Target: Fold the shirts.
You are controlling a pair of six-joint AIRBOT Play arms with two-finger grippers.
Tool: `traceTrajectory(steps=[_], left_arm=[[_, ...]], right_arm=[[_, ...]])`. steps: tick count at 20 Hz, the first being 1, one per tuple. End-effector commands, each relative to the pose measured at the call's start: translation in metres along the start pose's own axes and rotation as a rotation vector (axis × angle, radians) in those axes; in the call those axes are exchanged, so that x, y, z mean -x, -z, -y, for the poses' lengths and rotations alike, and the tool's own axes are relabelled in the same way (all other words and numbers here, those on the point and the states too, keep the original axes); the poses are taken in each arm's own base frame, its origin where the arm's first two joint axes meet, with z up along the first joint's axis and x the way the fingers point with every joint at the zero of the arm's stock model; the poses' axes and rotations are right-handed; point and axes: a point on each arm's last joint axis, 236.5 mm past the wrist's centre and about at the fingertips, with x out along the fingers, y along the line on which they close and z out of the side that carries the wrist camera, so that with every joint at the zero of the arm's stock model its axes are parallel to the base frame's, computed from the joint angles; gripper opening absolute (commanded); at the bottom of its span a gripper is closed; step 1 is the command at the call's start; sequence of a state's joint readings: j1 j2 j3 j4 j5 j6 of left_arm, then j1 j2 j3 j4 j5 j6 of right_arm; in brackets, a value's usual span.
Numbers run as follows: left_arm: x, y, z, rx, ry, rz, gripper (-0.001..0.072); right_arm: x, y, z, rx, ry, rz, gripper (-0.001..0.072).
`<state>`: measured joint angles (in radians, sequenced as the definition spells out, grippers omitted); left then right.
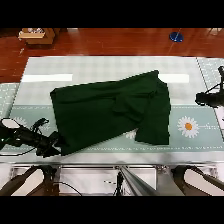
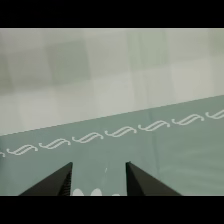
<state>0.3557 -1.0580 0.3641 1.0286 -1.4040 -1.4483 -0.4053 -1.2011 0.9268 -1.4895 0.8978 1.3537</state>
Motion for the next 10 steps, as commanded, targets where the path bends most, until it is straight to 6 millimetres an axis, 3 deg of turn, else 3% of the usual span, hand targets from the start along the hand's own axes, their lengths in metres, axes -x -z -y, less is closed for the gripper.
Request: traceTrajectory(steps=[1, 6, 10], left_arm=[[-0.006, -0.001, -0.002, 0.007, -0.013, -0.018, 0.0639], [-0.01, -0.024, 0.009, 0.016, 0.027, 0.069, 0.0639], [-0.029, -0.038, 0.02, 0.042, 0.054, 0.072, 0.0625]], right_arm=[[0.0, 0.0, 0.0, 0.001, 0.0, 0.0, 0.0424], [0.0, 0.001, 0.0, 0.001, -0.001, -0.004, 0.0424], [0.0, 0.006, -0.001, 0.001, -0.005, -0.023, 0.0421]])
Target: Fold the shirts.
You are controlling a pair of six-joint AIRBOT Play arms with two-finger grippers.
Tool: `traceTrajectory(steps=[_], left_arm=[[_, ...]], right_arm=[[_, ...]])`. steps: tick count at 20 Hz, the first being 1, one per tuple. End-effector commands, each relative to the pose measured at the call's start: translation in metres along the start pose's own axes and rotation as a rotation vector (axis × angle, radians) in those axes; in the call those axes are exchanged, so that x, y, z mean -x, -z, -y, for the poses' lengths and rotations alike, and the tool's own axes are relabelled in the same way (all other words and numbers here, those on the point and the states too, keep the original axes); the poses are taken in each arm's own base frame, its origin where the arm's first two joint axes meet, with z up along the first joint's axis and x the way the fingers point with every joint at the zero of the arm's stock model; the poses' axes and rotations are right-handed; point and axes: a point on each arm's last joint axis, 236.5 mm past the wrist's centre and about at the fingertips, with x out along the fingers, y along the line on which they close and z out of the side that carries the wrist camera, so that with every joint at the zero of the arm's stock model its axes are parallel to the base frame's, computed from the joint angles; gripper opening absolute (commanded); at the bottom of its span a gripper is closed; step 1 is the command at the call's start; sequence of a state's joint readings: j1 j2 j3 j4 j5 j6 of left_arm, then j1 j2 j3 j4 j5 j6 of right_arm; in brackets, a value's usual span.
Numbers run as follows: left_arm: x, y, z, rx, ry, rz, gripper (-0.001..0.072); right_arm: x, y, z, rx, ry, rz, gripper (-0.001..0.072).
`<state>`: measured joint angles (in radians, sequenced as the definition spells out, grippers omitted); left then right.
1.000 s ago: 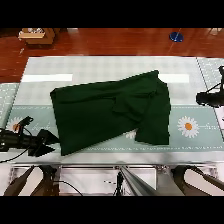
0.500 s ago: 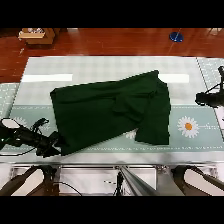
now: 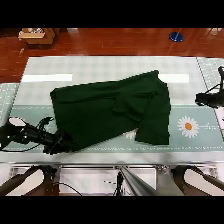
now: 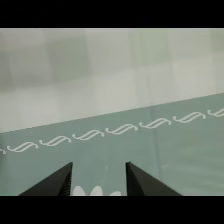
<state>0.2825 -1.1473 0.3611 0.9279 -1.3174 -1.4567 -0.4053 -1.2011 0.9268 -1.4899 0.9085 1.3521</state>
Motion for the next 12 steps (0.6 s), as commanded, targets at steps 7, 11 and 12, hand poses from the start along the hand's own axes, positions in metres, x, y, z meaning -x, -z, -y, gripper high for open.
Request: traceTrajectory(steps=[7, 11, 12], left_arm=[[-0.035, -0.018, 0.004, -0.061, -0.001, -0.012, 0.0024], [-0.033, -0.011, 0.007, -0.125, 0.007, -0.042, 0.0025], [-0.033, -0.01, 0.007, -0.137, 0.008, -0.046, 0.0024]], right_arm=[[0.0, 0.007, -0.014, -0.018, -0.066, -0.031, 0.0421], [-0.007, 0.003, -0.07, -0.175, -0.425, -0.049, 0.0437], [-0.011, 0.006, -0.081, -0.227, -0.504, -0.079, 0.0455]])
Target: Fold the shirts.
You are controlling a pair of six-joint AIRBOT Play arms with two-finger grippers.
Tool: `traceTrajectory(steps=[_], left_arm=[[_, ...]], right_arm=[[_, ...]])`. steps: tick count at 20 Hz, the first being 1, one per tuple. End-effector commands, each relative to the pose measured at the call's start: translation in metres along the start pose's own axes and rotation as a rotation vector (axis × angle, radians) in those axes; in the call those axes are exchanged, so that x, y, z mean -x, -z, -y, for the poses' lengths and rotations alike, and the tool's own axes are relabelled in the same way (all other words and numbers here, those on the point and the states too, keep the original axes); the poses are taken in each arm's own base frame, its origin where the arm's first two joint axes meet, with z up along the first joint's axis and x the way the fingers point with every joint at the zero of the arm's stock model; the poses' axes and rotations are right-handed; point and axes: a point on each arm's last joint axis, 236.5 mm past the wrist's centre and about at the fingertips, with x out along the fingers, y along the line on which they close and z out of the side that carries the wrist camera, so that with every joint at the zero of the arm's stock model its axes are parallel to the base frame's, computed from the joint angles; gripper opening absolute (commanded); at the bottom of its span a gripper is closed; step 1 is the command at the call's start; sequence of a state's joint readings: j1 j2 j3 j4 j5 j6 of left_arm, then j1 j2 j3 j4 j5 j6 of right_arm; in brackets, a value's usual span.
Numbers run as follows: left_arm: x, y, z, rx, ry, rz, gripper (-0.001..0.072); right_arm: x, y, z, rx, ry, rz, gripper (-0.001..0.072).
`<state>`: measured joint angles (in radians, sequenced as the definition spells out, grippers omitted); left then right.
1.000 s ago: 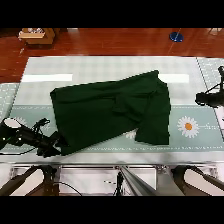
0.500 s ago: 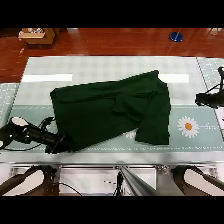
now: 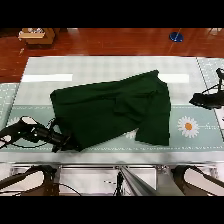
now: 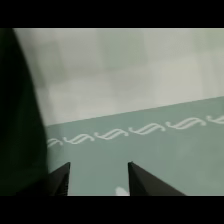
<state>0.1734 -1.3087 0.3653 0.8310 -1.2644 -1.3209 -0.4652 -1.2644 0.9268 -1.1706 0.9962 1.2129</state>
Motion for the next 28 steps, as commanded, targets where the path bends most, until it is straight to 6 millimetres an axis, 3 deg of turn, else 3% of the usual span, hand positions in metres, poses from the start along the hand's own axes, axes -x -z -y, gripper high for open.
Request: traceTrajectory(steps=[1, 6, 11, 16, 18, 19, 20, 22, 24, 26, 28], left_arm=[[0.0, -0.015, -0.003, -0.056, -0.018, 0.062, 0.0024], [0.0, -0.016, -0.003, -0.082, -0.019, 0.063, 0.0025], [0.001, -0.016, -0.003, -0.084, -0.019, 0.065, 0.0025], [0.007, -0.026, 0.008, -0.125, 0.001, 0.094, 0.0025], [0.014, -0.032, 0.027, -0.174, 0.059, 0.115, 0.0024], [0.018, -0.035, 0.038, -0.198, 0.091, 0.124, 0.0024], [0.025, -0.036, 0.051, -0.237, 0.124, 0.127, 0.0024], [0.043, -0.037, 0.077, -0.325, 0.17, 0.138, 0.0023], [0.073, -0.042, 0.105, -0.437, 0.172, 0.21, 0.0023], [0.117, -0.045, 0.143, -0.591, 0.161, 0.351, 0.0023], [0.181, -0.035, 0.196, -0.743, 0.194, 0.55, 0.0023]], right_arm=[[-0.015, 0.004, -0.043, -0.138, -0.301, -0.05, 0.0466], [-0.046, 0.033, -0.06, -0.177, -0.416, -0.207, 0.0468], [-0.066, 0.041, -0.059, -0.225, -0.43, -0.251, 0.0464], [-0.08, 0.042, -0.066, -0.316, -0.487, -0.276, 0.0281], [-0.083, 0.043, -0.067, -0.333, -0.499, -0.286, 0.0161], [-0.083, 0.042, -0.068, -0.328, -0.504, -0.283, 0.0041], [-0.081, 0.04, -0.07, -0.314, -0.518, -0.272, 0.002], [-0.066, 0.028, -0.084, -0.236, -0.582, -0.22, 0.002], [-0.031, 0.003, -0.103, -0.132, -0.653, -0.127, 0.0019], [0.018, -0.032, -0.122, -0.019, -0.679, 0.017, 0.0019], [0.081, -0.065, -0.143, 0.107, -0.673, 0.193, 0.0019]])
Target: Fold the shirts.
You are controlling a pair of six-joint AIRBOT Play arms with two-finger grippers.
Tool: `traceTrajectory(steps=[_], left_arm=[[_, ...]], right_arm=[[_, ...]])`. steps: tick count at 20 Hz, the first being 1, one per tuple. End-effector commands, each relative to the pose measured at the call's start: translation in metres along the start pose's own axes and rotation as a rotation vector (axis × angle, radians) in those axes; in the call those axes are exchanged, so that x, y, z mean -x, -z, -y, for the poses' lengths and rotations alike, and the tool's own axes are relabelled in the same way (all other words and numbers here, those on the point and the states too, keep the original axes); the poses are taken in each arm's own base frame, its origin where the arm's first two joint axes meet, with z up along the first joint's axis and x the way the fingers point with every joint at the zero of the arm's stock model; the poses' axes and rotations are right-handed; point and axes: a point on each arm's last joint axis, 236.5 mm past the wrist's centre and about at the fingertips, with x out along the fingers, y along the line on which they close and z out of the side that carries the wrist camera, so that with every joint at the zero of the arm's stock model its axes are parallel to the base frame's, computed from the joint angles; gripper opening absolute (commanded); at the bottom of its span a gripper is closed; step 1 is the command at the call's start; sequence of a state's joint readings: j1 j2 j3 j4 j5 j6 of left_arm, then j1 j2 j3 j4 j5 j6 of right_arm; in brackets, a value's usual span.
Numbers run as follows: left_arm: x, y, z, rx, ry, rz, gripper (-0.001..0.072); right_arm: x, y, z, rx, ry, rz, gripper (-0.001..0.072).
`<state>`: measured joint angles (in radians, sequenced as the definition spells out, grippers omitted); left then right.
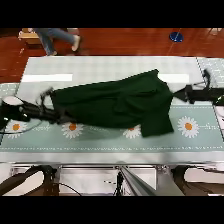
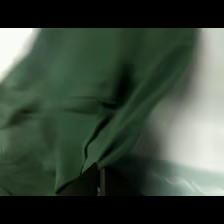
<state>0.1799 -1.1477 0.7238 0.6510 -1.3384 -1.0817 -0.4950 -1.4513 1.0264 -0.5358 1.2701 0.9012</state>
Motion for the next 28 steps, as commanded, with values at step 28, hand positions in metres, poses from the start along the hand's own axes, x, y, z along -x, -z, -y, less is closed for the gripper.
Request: traceTrajectory(steps=[28], left_arm=[[0.359, 0.1, 0.366, -0.835, -0.489, 1.314, 0.0022]], right_arm=[[0.38, 0.083, -0.416, 0.848, 0.55, 1.056, 0.0017]])
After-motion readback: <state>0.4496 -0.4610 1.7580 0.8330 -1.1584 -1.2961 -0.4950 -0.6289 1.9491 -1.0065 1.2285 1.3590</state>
